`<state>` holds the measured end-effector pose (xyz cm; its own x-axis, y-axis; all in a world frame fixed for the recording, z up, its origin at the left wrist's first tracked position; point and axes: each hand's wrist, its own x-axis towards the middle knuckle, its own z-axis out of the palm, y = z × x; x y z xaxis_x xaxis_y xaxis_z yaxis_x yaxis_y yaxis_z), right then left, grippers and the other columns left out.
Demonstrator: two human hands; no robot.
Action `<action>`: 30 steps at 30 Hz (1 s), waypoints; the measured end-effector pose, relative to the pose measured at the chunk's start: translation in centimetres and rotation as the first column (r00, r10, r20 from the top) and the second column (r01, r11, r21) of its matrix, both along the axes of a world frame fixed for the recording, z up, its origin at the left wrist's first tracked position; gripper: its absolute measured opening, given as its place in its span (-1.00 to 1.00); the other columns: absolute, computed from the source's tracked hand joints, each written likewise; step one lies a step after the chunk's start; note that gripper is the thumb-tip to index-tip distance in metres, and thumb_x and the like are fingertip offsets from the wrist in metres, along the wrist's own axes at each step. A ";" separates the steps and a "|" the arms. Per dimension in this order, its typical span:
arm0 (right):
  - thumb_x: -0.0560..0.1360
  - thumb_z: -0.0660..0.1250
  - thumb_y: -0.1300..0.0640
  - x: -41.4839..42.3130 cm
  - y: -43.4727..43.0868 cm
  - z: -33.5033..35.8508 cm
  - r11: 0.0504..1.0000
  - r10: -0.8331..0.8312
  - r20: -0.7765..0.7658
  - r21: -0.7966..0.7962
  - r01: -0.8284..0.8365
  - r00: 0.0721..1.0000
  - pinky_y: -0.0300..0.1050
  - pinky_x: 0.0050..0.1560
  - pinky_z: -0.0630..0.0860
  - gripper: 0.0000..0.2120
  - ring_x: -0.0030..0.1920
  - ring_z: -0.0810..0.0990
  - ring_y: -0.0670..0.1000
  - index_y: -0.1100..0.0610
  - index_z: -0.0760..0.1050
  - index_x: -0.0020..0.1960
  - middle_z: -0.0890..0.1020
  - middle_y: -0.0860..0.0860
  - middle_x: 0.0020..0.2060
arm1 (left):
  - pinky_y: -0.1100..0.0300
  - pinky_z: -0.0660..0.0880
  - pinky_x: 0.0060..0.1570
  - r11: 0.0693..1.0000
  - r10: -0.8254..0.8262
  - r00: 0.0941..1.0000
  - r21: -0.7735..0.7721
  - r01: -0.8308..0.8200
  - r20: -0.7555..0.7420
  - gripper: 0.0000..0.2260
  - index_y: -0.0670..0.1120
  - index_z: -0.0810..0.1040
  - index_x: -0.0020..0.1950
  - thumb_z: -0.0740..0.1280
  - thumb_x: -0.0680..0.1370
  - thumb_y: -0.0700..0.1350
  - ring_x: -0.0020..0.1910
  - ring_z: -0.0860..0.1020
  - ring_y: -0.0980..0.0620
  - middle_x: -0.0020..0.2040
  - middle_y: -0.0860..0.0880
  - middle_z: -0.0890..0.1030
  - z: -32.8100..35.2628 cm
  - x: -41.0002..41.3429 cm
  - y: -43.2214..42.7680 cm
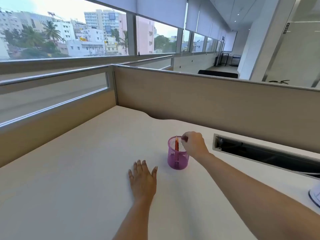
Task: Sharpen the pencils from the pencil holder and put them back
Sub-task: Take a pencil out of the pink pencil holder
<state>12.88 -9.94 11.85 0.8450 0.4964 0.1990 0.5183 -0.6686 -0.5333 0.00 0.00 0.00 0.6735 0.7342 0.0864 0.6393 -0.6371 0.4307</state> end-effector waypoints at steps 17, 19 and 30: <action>0.45 0.38 0.17 1.8 3.7 -1.6 0.979 -0.172 -0.091 -0.124 0.160 0.981 -0.12 -0.17 0.39 -0.75 0.06 0.58 0.22 0.32 0.51 0.04 0.60 0.21 0.04 | -0.08 0.24 0.36 0.998 0.022 1.000 0.064 -0.021 -0.018 -0.09 -0.19 0.41 0.33 -0.49 0.43 0.28 0.39 0.35 -0.12 0.35 -0.16 0.45 -1.5 0.9 -0.4; 0.46 0.36 0.19 1.7 3.6 -1.8 0.977 -0.182 -0.086 -0.130 0.170 0.980 -0.11 -0.16 0.40 -0.76 0.06 0.58 0.22 0.32 0.51 0.05 0.60 0.21 0.05 | -0.11 0.38 0.25 0.999 0.012 0.998 0.052 -0.009 -0.064 -0.16 -0.19 0.51 0.22 -0.40 0.51 0.24 0.29 0.47 -0.13 0.24 -0.17 0.55 -1.3 0.9 -0.2; 0.48 0.22 0.29 1.5 3.1 -1.1 0.984 -0.177 -0.137 -0.038 0.173 0.975 -0.13 -0.25 0.35 -0.85 -0.20 0.46 0.18 0.26 0.39 -0.27 0.52 0.19 -0.18 | -0.06 0.14 0.41 0.991 0.009 1.000 0.132 -0.009 0.002 -0.12 -0.18 0.32 0.39 -0.47 0.43 0.29 0.45 0.25 -0.10 0.42 -0.15 0.36 -1.5 0.9 -0.4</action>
